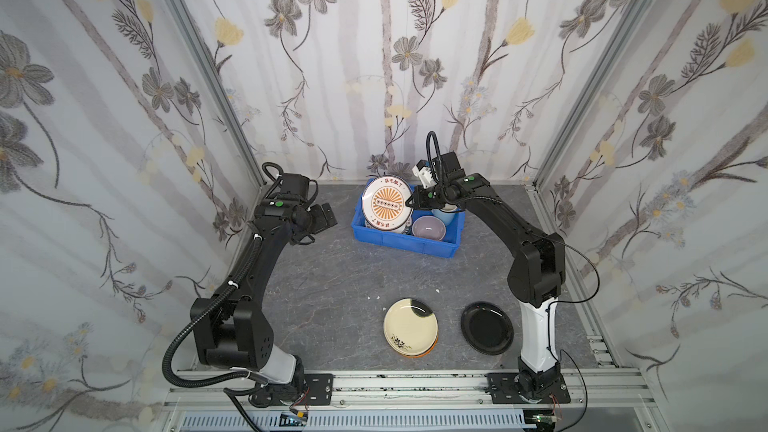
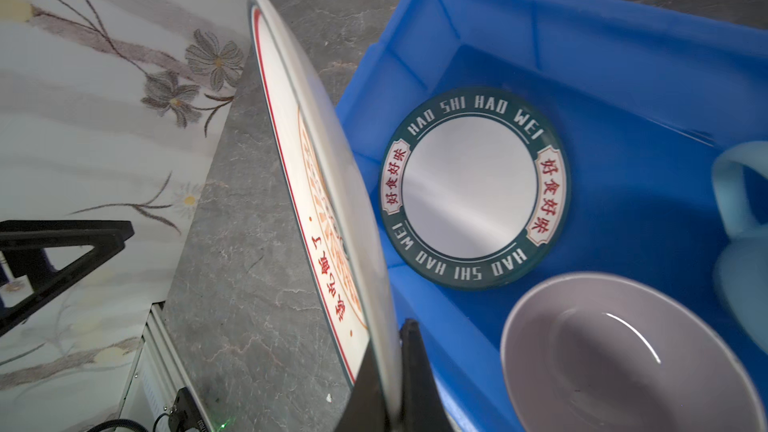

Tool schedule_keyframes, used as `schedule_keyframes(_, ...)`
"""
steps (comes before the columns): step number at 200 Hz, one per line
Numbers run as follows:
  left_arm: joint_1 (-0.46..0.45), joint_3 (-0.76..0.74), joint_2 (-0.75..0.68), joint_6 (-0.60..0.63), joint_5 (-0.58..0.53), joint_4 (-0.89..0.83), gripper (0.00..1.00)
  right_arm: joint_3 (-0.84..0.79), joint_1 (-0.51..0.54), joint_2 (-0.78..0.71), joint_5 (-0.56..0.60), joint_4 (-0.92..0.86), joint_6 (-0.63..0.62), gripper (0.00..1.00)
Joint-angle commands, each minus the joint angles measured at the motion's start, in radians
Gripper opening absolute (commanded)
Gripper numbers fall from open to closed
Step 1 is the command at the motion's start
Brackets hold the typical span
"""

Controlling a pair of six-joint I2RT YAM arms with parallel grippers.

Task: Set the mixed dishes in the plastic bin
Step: 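Lift the sunburst plate toward the bin with the right gripper while the left withdraws, then lower the sunburst plate into the bin with the right gripper while the left hovers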

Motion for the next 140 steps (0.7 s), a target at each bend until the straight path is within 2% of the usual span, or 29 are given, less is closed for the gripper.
schedule_keyframes(1,-0.021,0.063,0.053,-0.022,-0.013,0.015,1.0,0.052,-0.014,0.045,0.054,0.019,-0.048,0.05)
schedule_keyframes(67,-0.063,0.212,0.221,-0.02,-0.014,-0.019,1.0,0.181,-0.03,0.227,0.021,0.023,-0.034,0.06)
schedule_keyframes(140,-0.071,0.252,0.305,-0.008,-0.007,-0.034,1.0,0.223,-0.022,0.319,-0.036,0.039,-0.008,0.08)
